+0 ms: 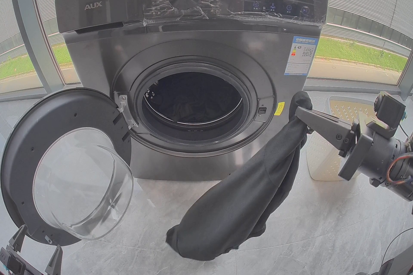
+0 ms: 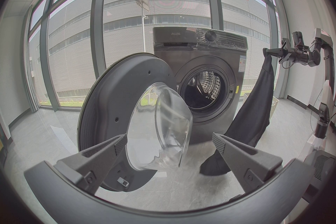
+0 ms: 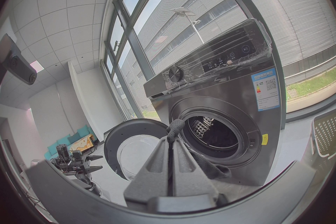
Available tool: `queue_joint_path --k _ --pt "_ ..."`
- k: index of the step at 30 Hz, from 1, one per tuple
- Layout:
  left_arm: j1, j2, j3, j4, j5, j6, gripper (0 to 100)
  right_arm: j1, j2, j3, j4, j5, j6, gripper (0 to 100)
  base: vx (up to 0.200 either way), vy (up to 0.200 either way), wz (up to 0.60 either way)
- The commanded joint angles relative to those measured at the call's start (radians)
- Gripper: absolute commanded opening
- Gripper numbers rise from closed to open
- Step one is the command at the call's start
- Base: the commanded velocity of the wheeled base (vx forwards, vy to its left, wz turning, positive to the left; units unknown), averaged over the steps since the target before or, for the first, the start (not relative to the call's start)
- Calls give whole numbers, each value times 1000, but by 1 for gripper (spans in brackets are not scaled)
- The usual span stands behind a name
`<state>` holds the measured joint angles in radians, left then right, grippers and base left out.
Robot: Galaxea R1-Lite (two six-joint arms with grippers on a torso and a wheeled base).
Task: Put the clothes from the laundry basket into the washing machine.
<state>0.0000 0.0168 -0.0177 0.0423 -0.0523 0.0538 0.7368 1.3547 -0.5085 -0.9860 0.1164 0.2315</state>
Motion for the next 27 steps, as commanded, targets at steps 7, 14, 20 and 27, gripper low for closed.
queue_joint_path --k 7,14,20,27 --pt "0 -17 18 -1 0 -2 100 -19 64 -30 13 -101 -6 0 0 0 0" --pt "-2 -17 18 1 -3 0 100 -7 93 -42 15 -262 -21 0 0 0 0" --pt "-2 -17 18 -1 -3 0 100 -8 113 -51 24 -270 -60 0 0 0 0" --pt "0 -17 18 1 -3 0 100 1 126 -61 23 -270 -63 0 0 0 0"
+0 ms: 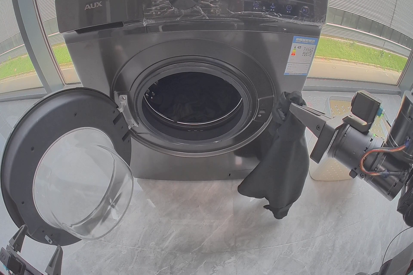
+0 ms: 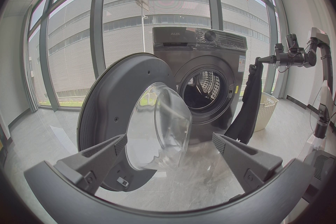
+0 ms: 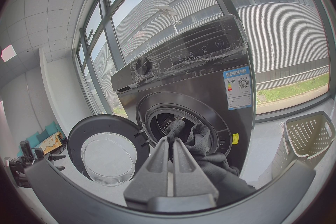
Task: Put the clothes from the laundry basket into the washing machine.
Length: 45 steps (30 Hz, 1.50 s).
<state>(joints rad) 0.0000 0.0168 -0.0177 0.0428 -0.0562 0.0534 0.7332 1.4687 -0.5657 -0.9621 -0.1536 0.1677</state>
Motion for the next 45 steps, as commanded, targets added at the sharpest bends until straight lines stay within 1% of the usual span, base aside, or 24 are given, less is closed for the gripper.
queue_joint_path --k 1,7,8,11,14,16,17,18,21,22,23,24,25,26,27,28,29,30,31,32,35,37,43,45 --pt "0 -17 18 0 -1 0 100 5 12 -3 -1 0 1 0 0 0 0" --pt "0 -17 18 -3 -4 11 100 9 18 -29 0 0 1 0 0 0 0" --pt "2 -17 12 -6 -5 6 100 11 21 -36 0 0 1 0 0 0 0" --pt "-3 31 -140 -63 -16 -3 100 17 42 -69 2 3 3 0 0 0 0" --pt "-23 117 -208 -61 -36 5 100 54 67 -105 2 2 13 0 0 0 0" --pt "-49 196 -202 -64 -96 11 100 63 97 -126 2 2 16 0 0 0 0" --pt "-51 203 -202 -64 -100 9 100 64 101 -128 2 2 18 0 0 0 0" --pt "-78 272 -189 -69 -169 9 100 66 133 -149 -3 2 26 0 0 0 0" --pt "-115 361 -185 -75 -283 -4 100 68 173 -180 -9 2 29 0 0 0 0" --pt "-123 387 -185 -77 -309 -6 100 68 182 -187 -10 3 29 0 0 0 0" --pt "-123 387 -185 -77 -309 -6 100 68 182 -187 -10 3 29 0 0 0 0" --pt "-132 457 -185 -92 -372 -10 100 74 208 -220 -12 3 29 0 0 0 0" --pt "-132 462 -185 -95 -375 -10 100 74 209 -221 -12 3 30 0 0 0 0" --pt "-132 537 -182 -129 -412 -4 100 89 229 -247 -20 3 39 0 0 0 0" --pt "-133 572 -180 -153 -422 0 100 98 239 -260 -27 5 50 0 0 0 0" --pt "-133 617 -177 -187 -430 3 100 112 249 -275 -43 12 69 0 0 0 0" --pt "-133 623 -177 -192 -430 3 100 115 251 -276 -46 12 70 0 0 0 0" --pt "-133 693 -169 -261 -433 9 100 143 274 -296 -78 12 105 0 0 0 0" --pt "-133 729 -166 -304 -433 11 100 152 288 -302 -96 12 116 0 0 0 0" --pt "-135 772 -165 -356 -435 11 100 161 297 -306 -113 16 116 0 0 0 0" --pt "-155 848 -165 -412 -435 17 100 176 305 -306 -130 34 118 0 0 0 0" --pt "-215 934 -162 -442 -433 16 100 190 309 -307 -136 48 118 0 0 0 0" --pt "-282 1088 -169 -485 -432 13 100 192 309 -306 -141 45 116 0 0 0 0" --pt "-301 1151 -177 -541 -430 9 100 189 309 -306 -141 42 116 0 0 0 0"
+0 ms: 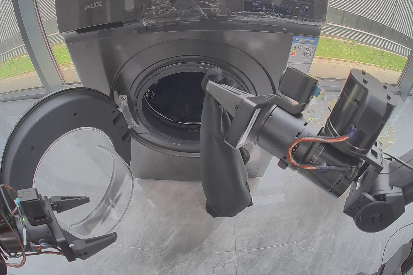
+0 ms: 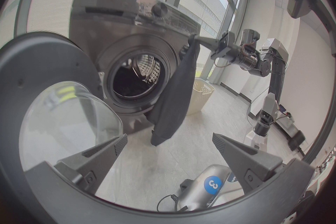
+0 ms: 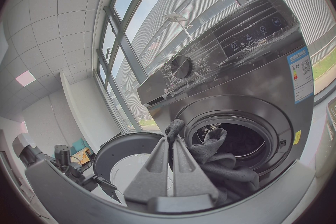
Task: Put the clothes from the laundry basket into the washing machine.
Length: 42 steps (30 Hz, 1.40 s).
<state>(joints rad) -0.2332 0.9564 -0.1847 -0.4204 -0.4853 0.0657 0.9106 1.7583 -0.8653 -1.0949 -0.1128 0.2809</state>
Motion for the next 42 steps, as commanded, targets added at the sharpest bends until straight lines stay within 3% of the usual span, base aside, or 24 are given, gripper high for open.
queue_joint_path --k 1,6,16,20,32,42 --pt "-75 243 -13 -110 1 -4 100 11 20 -6 -8 -1 3 0 0 0 0" --pt "-107 346 -13 -261 4 -11 100 2 26 -14 -8 -7 1 0 0 0 0" --pt "-192 498 -52 -391 13 -15 100 30 67 -17 -36 -8 1 0 0 0 0" --pt "-218 584 -95 -495 57 -38 100 39 78 -18 -48 -8 1 0 0 0 0" --pt "-270 792 -174 -600 109 -50 100 48 78 -21 -48 -8 1 0 0 0 0" --pt "-376 933 -219 -739 142 -76 100 47 93 -43 -49 -11 3 0 0 0 0"
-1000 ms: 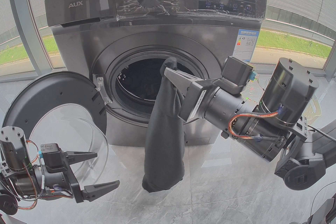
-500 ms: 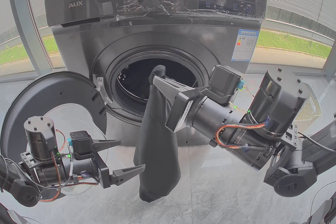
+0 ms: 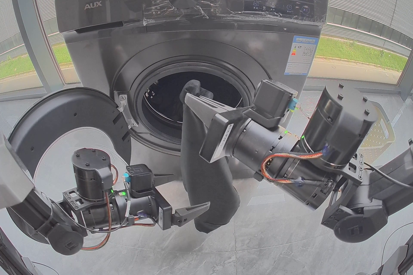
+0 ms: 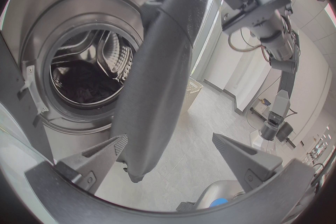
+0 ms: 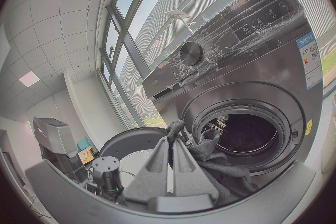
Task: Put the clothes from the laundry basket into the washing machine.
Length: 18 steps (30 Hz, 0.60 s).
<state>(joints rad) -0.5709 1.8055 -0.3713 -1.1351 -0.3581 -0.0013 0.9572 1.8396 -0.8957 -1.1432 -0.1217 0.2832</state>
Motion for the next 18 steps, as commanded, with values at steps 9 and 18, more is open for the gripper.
queue_joint_path --k 9,18 --pt "-52 294 -113 -172 100 -28 100 2 15 -17 -1 -9 1 0 0 0 0" --pt "-24 425 -186 -282 162 -36 0 6 9 -2 -1 -10 2 0 0 0 0"
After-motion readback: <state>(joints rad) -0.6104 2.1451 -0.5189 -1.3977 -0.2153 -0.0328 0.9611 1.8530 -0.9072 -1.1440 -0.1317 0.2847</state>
